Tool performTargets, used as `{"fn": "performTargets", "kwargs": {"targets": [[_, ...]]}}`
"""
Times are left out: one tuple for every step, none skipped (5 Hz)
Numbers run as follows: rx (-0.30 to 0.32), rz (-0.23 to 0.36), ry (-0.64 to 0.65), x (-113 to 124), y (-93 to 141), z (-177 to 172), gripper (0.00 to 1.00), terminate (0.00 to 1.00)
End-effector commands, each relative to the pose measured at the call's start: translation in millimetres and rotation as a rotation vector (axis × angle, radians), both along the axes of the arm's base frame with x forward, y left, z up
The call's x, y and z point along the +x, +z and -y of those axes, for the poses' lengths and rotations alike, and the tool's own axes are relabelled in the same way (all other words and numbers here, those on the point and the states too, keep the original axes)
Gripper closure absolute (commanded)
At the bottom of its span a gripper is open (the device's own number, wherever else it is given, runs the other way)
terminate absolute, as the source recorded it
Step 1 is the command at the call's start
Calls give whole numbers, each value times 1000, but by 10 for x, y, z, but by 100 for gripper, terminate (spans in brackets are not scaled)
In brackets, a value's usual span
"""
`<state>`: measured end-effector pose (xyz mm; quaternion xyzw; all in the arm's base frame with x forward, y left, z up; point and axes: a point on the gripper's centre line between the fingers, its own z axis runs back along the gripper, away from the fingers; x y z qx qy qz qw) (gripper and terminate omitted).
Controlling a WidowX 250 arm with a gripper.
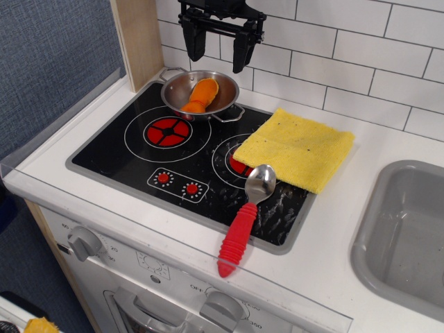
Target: Move the red spoon to the front left corner of the stove
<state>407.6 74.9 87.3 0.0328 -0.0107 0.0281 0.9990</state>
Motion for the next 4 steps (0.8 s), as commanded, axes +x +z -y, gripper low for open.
{"fn": "performTargets", "kwargs": {"targets": [[0,0,0,0,0,0,0,0],[-3,4,-4,-4,17,17,0,0],[-11,37,-19,-119,184,206,0,0],[-20,76,-38,-443,385,482,0,0]]}}
